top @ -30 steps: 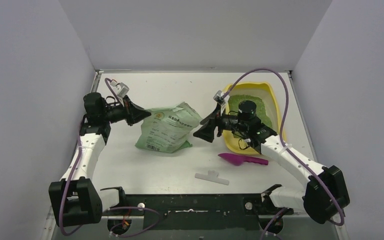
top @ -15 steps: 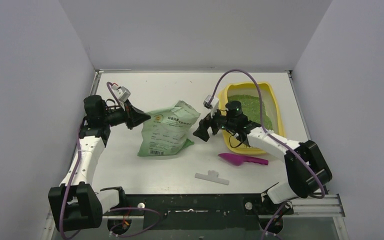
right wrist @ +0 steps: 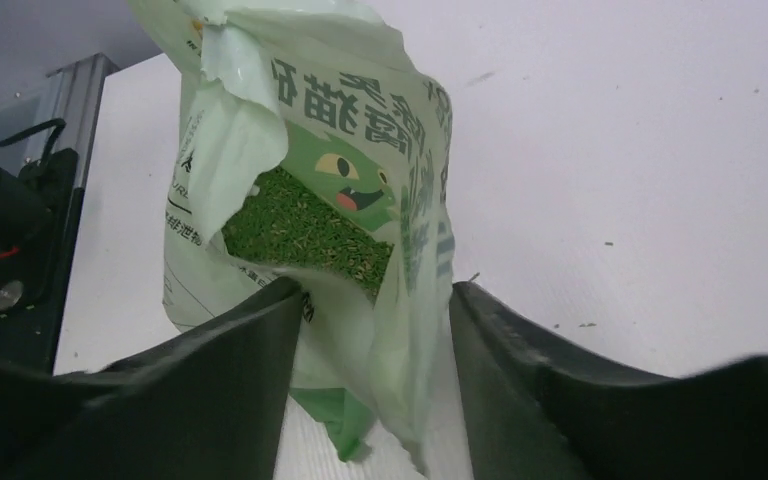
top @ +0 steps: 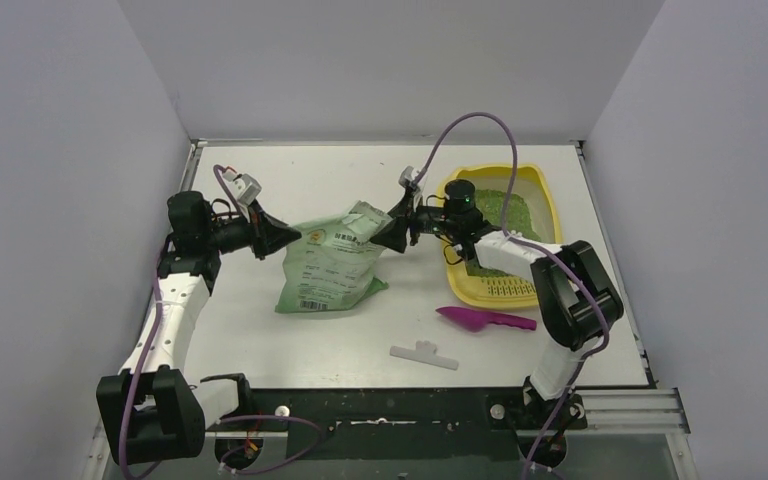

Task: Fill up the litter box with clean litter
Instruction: Close the cat litter bag at the center of the board.

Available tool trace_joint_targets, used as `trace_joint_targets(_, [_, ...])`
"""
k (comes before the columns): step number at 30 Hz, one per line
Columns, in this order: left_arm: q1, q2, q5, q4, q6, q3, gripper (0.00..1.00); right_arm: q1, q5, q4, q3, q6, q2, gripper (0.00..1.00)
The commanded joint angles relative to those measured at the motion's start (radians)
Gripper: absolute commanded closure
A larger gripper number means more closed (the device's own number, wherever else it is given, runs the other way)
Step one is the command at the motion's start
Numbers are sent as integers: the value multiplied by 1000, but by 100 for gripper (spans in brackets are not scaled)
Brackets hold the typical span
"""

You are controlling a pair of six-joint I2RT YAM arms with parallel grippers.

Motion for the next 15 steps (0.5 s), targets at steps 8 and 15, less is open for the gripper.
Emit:
trace_joint_targets(8, [9, -39, 28, 16, 16, 16, 100, -96, -44, -98, 60, 73, -119, 100])
trace_joint_targets(15, [7, -146, -119, -86, 170, -16, 100, 6, 375, -405, -27, -89, -435, 100])
